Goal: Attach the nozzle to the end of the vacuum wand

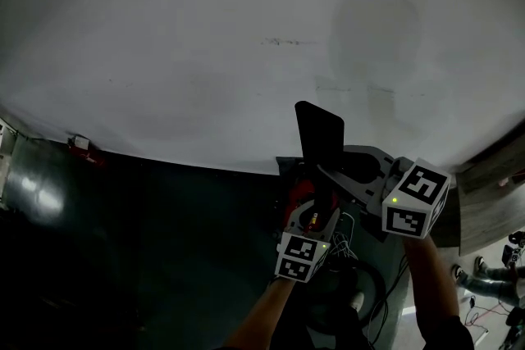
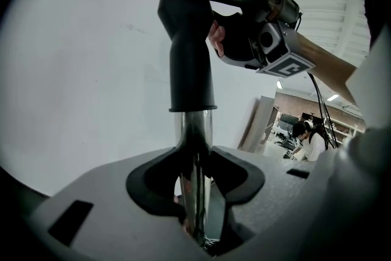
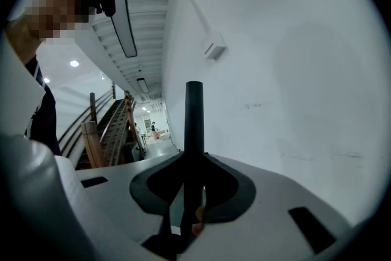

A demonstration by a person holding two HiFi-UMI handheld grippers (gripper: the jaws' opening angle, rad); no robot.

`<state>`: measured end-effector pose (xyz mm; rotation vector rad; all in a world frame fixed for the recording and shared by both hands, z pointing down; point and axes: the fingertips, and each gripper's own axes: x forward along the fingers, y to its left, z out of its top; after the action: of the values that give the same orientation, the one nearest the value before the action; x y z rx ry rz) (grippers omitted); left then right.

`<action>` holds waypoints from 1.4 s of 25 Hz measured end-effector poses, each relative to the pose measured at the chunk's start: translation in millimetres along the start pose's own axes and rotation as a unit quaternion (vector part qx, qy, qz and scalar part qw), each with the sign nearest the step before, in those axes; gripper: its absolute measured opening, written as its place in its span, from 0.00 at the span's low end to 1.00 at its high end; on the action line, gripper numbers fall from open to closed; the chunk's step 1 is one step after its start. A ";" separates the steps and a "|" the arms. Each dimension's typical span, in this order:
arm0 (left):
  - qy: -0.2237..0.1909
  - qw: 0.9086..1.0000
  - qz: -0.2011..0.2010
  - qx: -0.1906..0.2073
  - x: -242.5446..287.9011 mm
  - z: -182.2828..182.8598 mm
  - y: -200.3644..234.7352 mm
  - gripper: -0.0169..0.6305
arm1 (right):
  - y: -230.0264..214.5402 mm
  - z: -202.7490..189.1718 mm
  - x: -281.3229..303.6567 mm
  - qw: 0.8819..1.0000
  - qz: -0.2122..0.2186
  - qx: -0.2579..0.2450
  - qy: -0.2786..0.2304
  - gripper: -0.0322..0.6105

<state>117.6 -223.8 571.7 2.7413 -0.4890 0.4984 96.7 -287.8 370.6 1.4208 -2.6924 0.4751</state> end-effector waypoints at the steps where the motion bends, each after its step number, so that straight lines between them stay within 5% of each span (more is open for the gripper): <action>1: 0.001 1.000 0.001 -0.004 -0.5 0.4 1.4 0.25 | 0.3 -0.1 1.1 1.000 0.000 -0.001 0.000 0.19; 6: 0.006 1.000 0.006 -0.008 -2.8 -2.6 10.3 0.25 | 26.2 -4.5 3.7 0.997 0.022 -0.069 0.006 0.19; 13: 0.005 1.000 0.006 -0.001 -5.1 -5.1 9.8 0.25 | 8.1 -4.7 7.6 1.000 0.011 -0.008 -0.007 0.19; 21: 0.010 1.000 0.010 -0.004 -8.2 -9.0 17.2 0.25 | 38.3 -11.2 12.8 0.996 0.021 -0.089 0.009 0.19; 27: 0.008 1.000 0.006 0.002 -8.4 -7.2 11.1 0.25 | 26.5 -11.4 17.0 0.998 0.024 -0.051 0.016 0.19; 35: 0.002 1.000 0.007 -0.005 -8.2 -6.3 13.8 0.25 | 30.5 -11.5 10.4 0.998 0.011 -0.062 -0.005 0.19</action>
<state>103.3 -231.6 577.5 2.7278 -0.5091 0.5041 64.8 -276.6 376.2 1.3667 -2.6953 0.2969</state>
